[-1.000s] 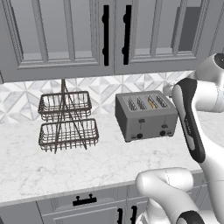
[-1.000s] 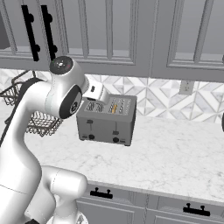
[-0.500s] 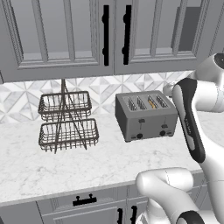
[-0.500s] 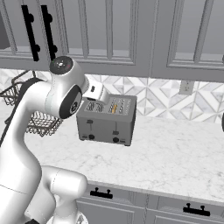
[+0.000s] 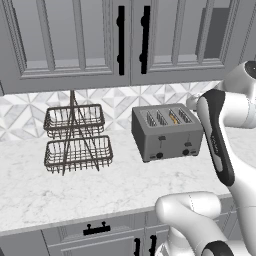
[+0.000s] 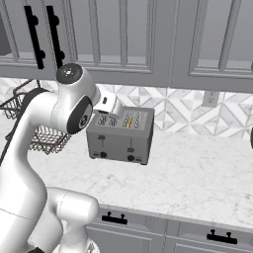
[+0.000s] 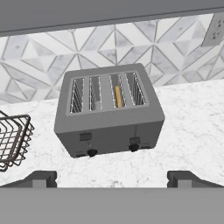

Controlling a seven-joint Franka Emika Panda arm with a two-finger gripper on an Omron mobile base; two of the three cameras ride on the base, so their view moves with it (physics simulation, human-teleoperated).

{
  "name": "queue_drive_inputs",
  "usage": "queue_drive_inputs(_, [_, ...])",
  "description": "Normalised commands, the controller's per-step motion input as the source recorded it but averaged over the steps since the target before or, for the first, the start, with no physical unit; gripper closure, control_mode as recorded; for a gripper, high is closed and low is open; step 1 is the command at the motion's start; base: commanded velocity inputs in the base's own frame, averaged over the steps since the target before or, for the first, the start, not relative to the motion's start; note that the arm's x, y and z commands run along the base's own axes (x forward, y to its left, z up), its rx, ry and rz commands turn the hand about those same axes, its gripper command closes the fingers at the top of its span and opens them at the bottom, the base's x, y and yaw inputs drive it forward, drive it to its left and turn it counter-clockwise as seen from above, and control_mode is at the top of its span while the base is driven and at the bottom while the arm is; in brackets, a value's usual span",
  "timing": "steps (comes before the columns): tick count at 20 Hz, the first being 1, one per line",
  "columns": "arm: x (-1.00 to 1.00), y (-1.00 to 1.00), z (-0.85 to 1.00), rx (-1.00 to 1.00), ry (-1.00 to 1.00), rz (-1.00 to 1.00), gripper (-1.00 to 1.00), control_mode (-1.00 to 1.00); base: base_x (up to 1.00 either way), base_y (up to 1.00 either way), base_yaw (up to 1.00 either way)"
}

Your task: Start the toaster. Once the lever pops up, take the bread to the plate on the dining counter.

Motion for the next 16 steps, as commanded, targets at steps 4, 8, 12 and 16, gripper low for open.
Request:
queue_drive_inputs(4, [0.0, 0.0, 0.0, 0.0, 0.0, 0.0, -1.0, -1.0, 0.0, 0.0, 0.0])
queue_drive_inputs(8, [0.0, 0.0, 0.0, 0.0, 0.0, 0.0, -1.0, -1.0, 0.0, 0.0, 0.0])
queue_drive_inputs(12, [0.0, 0.0, 0.0, 0.0, 0.0, 0.0, -1.0, -1.0, 0.0, 0.0, 0.0])
queue_drive_inputs(16, [0.0, 0.0, 0.0, 0.0, 0.0, 0.0, -1.0, -1.0, 0.0, 0.0, 0.0])
